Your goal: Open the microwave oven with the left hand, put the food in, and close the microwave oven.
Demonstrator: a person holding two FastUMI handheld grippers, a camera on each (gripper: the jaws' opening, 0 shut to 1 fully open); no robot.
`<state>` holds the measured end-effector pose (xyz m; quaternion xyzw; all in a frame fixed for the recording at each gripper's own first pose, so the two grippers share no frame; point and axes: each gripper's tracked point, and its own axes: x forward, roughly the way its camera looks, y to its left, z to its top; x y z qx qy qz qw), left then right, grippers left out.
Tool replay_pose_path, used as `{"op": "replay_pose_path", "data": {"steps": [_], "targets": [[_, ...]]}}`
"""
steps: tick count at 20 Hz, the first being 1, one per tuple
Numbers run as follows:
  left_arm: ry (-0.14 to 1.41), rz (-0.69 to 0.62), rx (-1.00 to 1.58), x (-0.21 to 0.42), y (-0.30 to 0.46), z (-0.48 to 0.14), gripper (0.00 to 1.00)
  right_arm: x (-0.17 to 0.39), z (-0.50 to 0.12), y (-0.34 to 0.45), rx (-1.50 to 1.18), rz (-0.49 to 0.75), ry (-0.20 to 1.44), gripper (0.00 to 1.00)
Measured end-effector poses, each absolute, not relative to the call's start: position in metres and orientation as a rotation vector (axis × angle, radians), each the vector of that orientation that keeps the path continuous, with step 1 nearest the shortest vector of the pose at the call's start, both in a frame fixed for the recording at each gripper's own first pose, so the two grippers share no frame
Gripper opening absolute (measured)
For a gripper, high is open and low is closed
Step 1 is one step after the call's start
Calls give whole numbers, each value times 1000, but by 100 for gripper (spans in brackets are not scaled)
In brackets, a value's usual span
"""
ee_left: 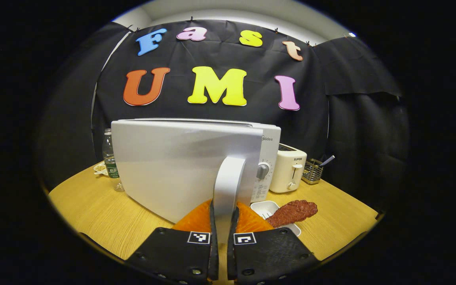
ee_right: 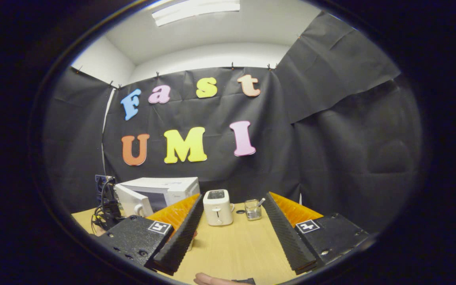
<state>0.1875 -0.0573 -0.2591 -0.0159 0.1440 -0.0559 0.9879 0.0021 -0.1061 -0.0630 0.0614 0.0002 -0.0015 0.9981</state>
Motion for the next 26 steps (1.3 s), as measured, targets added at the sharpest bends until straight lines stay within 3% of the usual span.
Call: {"op": "replay_pose_path", "data": {"steps": [22,23,24,25,26], "targets": [[282,102,-122,43,168,-244,16,-40,-50,16,11,183,-25,99],[290,103,-132,38,178,-244,18,-40,-50,21,3,190,-25,99],[296,112,-143,31,188,-244,27,-42,-51,25,-4,195,-25,99],[302,120,-155,23,197,-243,19,-43,-52,29,-9,200,-24,99],[306,121,-170,14,202,-241,38,-44,-53,34,-13,207,-21,99]]}}
